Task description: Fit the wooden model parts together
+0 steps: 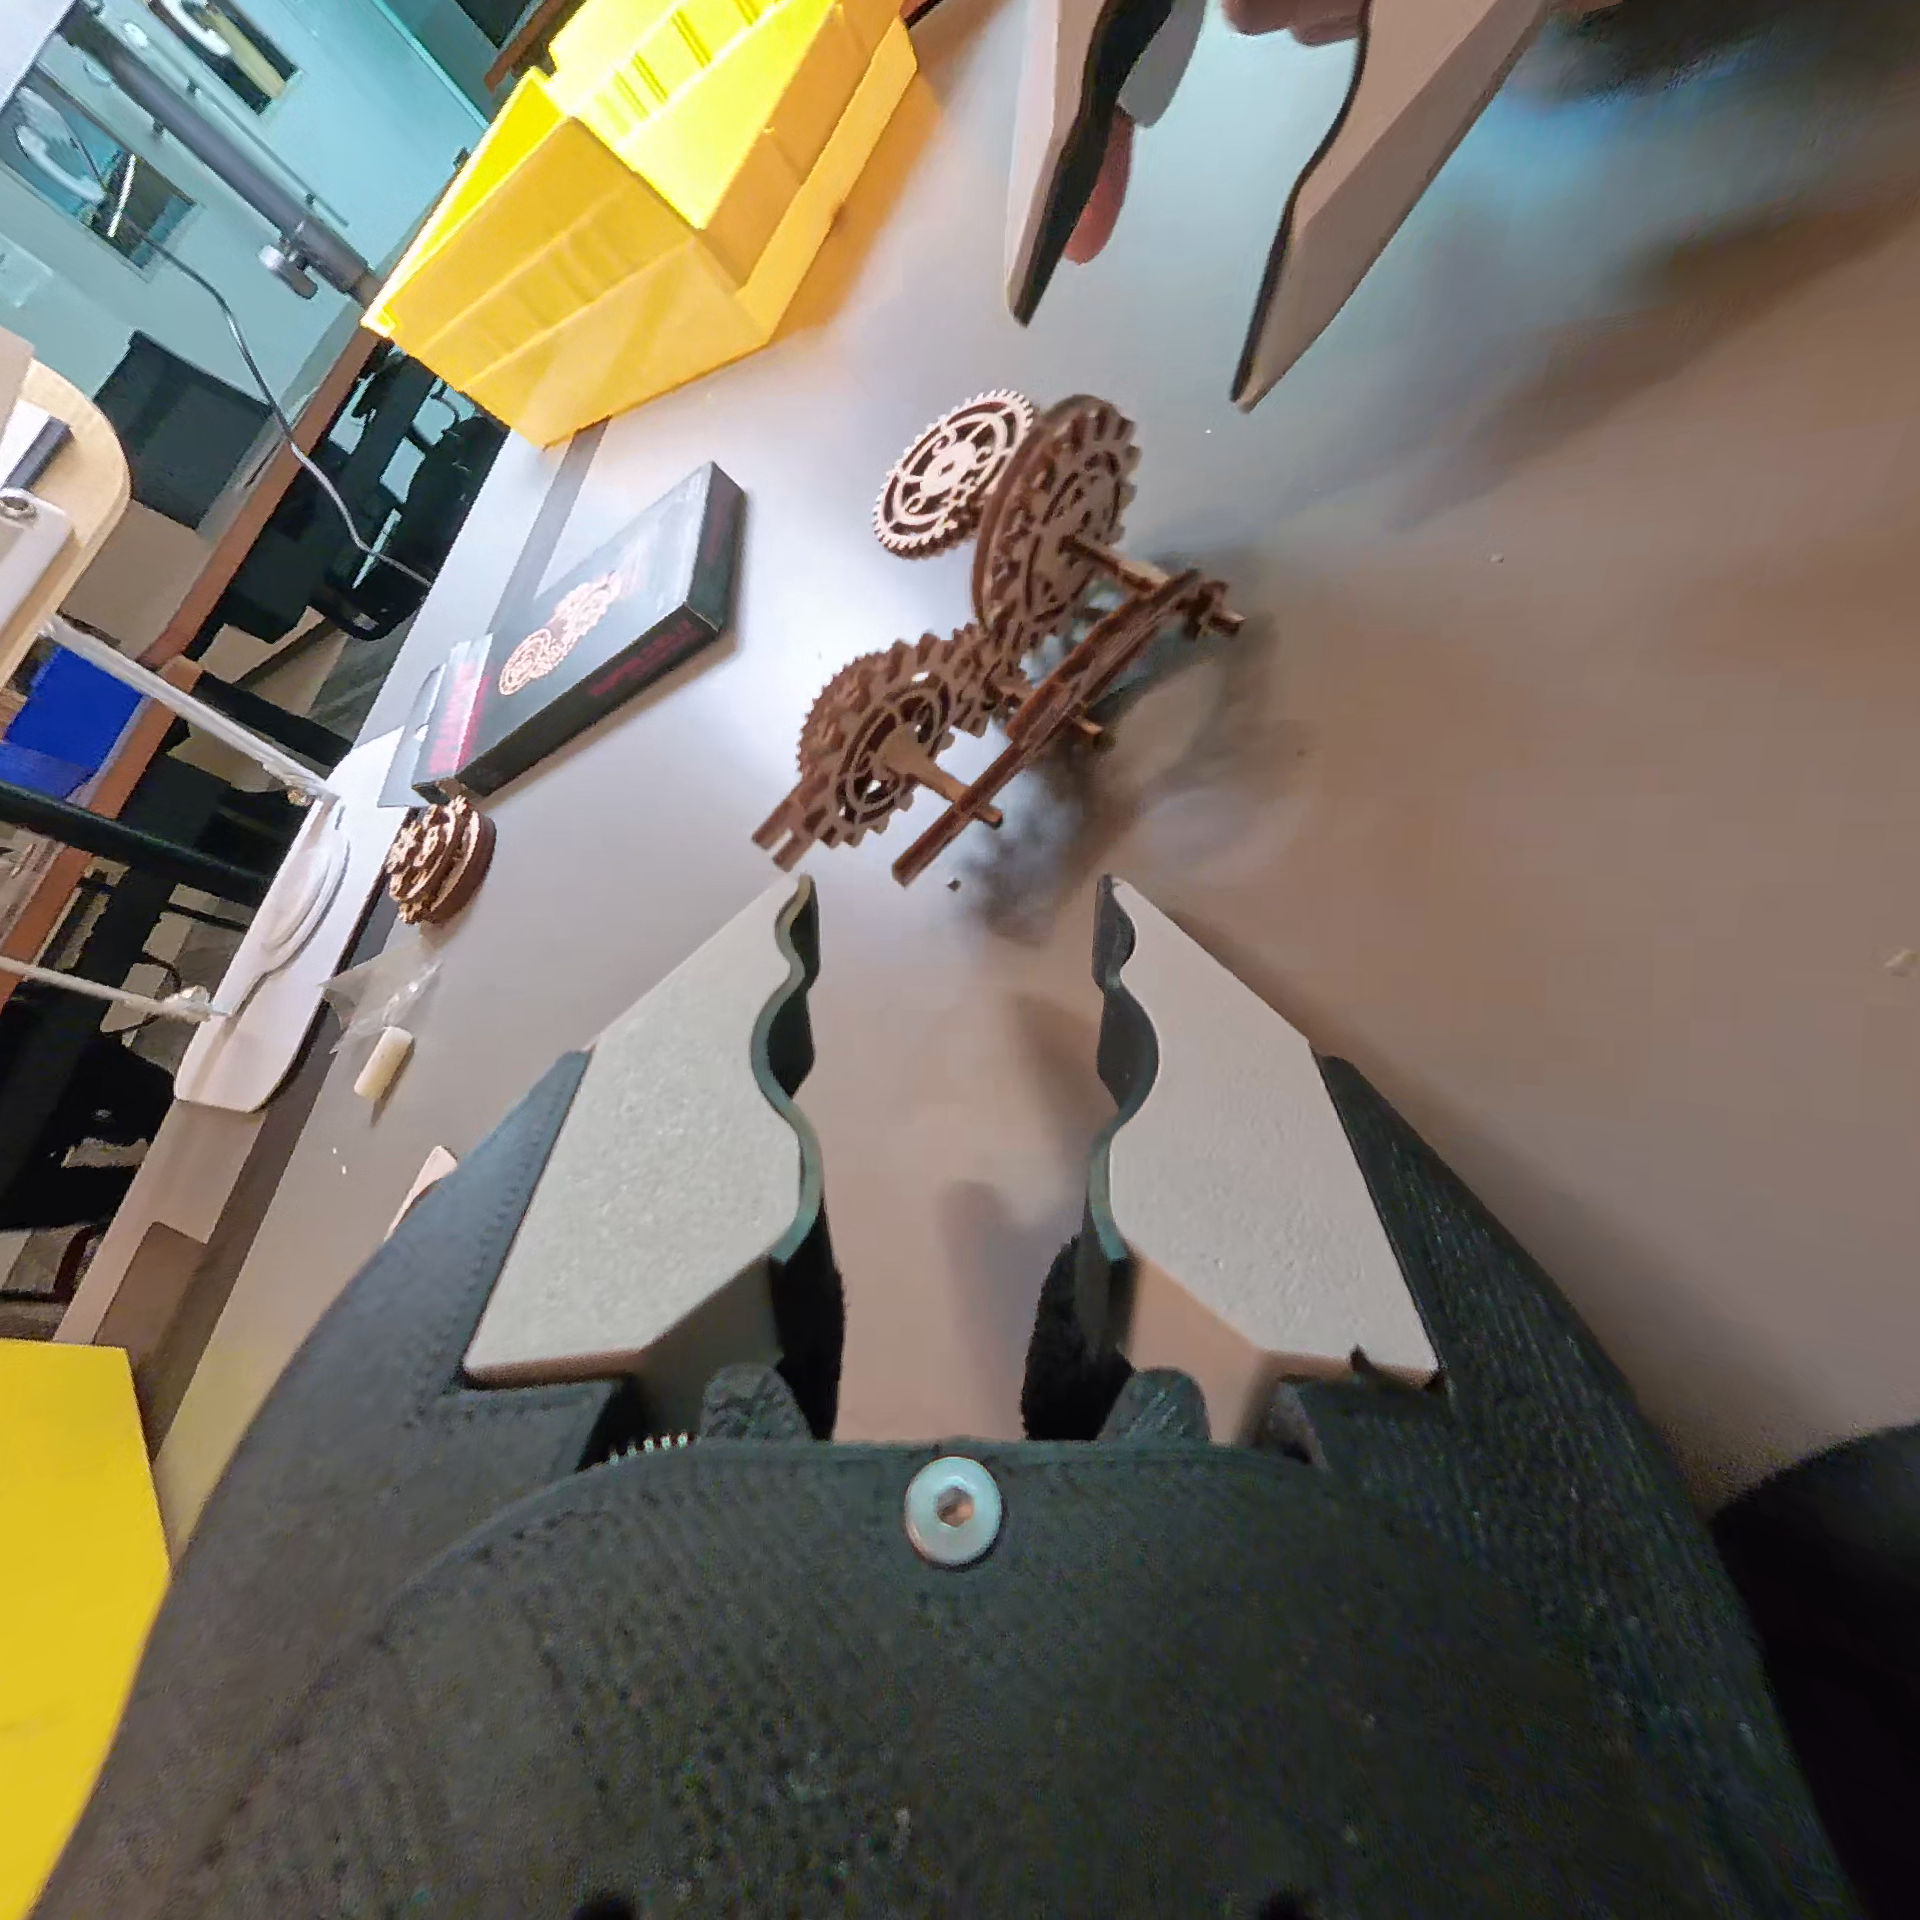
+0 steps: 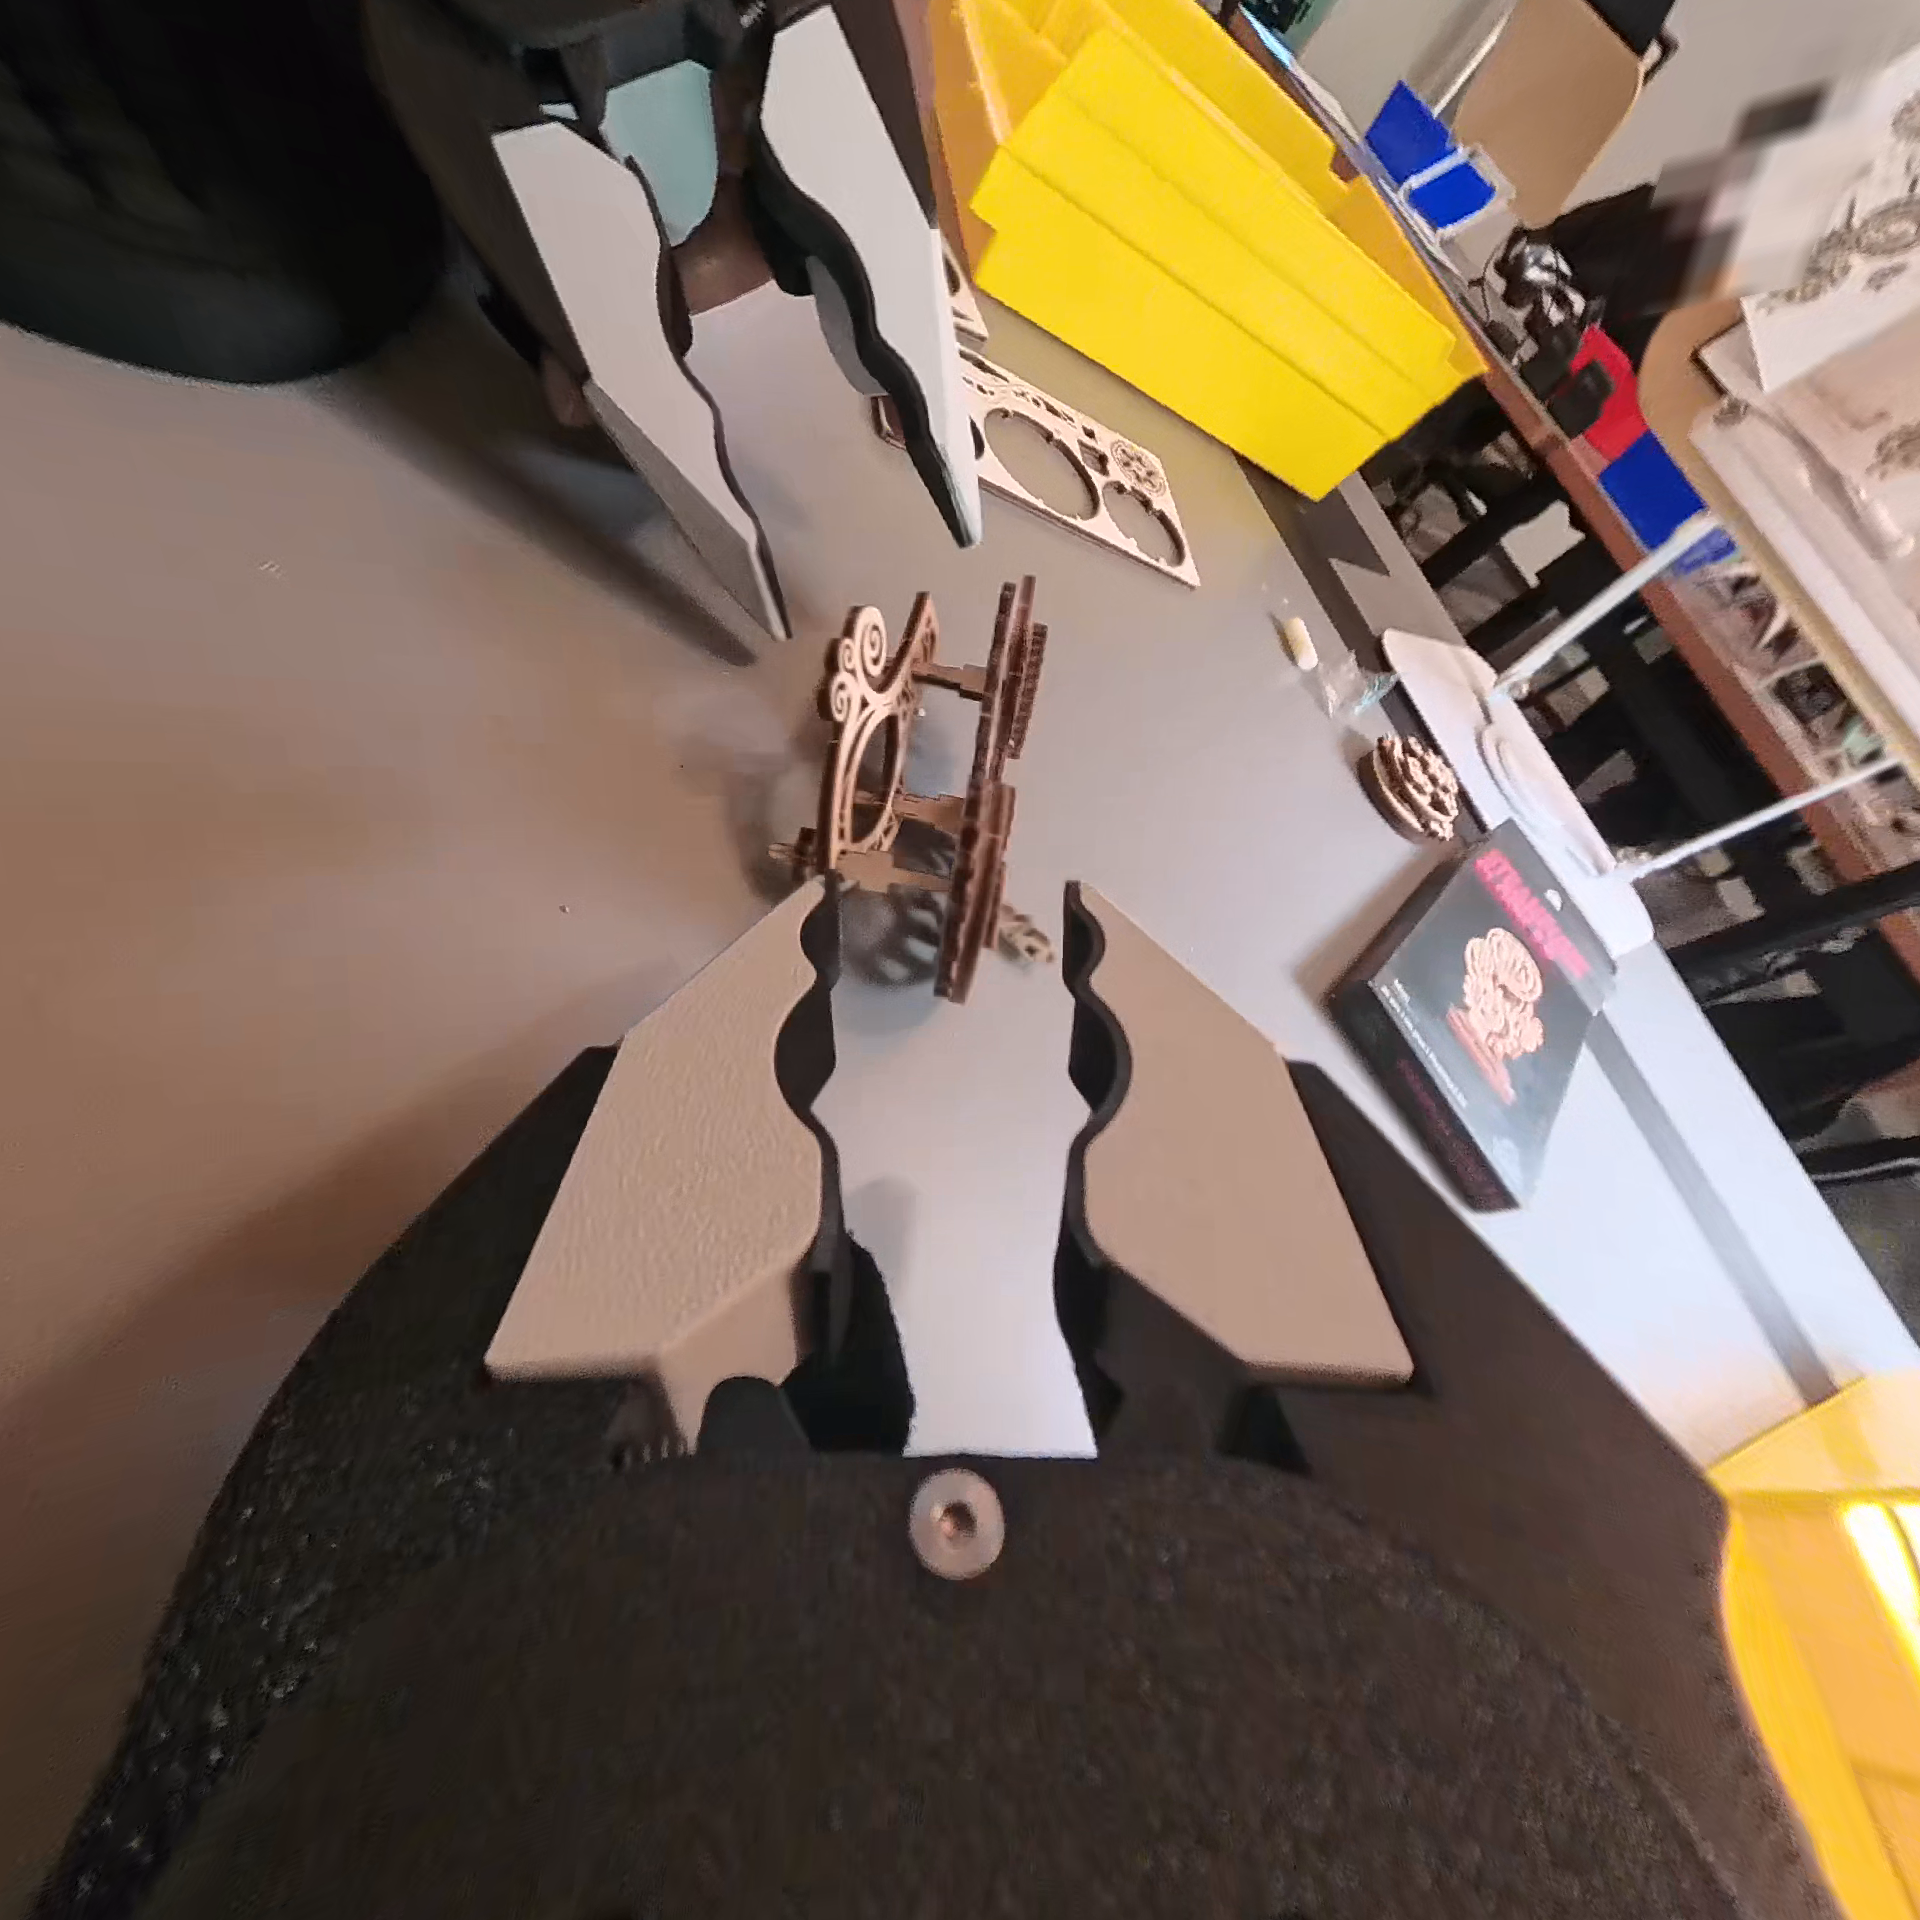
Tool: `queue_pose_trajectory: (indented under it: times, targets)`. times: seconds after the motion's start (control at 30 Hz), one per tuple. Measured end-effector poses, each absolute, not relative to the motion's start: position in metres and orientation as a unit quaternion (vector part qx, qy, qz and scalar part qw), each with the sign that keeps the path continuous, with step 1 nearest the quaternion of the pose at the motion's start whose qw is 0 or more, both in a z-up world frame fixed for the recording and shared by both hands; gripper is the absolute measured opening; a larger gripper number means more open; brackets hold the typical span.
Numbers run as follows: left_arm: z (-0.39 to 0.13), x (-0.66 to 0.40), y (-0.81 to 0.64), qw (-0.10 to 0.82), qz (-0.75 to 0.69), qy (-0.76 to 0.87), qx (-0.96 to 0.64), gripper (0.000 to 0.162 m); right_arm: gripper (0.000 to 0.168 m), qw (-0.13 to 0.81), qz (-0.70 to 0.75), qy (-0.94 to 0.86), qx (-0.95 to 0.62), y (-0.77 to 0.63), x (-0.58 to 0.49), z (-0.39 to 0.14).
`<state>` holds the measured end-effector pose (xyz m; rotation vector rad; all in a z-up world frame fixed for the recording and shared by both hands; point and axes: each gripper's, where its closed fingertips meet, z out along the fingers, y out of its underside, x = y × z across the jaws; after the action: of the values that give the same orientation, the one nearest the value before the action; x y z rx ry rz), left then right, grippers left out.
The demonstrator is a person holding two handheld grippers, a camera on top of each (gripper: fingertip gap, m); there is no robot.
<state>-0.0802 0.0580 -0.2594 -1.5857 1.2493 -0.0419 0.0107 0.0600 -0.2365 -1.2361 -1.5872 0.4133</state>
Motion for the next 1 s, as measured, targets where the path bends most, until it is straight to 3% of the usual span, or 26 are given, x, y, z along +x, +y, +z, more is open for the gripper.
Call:
queue_pose_trajectory:
  times: [0.47, 0.57, 0.63, 1.0]
  targets:
    - [-0.260, -0.073, 0.085, 0.531, -0.035, 0.534, -0.657, 0.059, 0.036, 0.438, 0.207, -0.683, -0.546, 0.082, 0.011, -0.249]
    - [-0.264, -0.072, 0.091, 0.518, -0.041, 0.542, -0.661, 0.043, 0.026, 0.429, 0.233, -0.683, -0.543, 0.084, 0.001, -0.251]
    - [-0.265, -0.073, 0.097, 0.518, -0.035, 0.539, -0.664, 0.040, 0.013, 0.435, 0.242, -0.680, -0.538, 0.086, -0.004, -0.253]
    - [-0.260, -0.072, 0.126, 0.519, -0.060, 0.511, -0.683, 0.041, 0.015, 0.476, 0.261, -0.642, -0.542, 0.100, -0.003, -0.246]
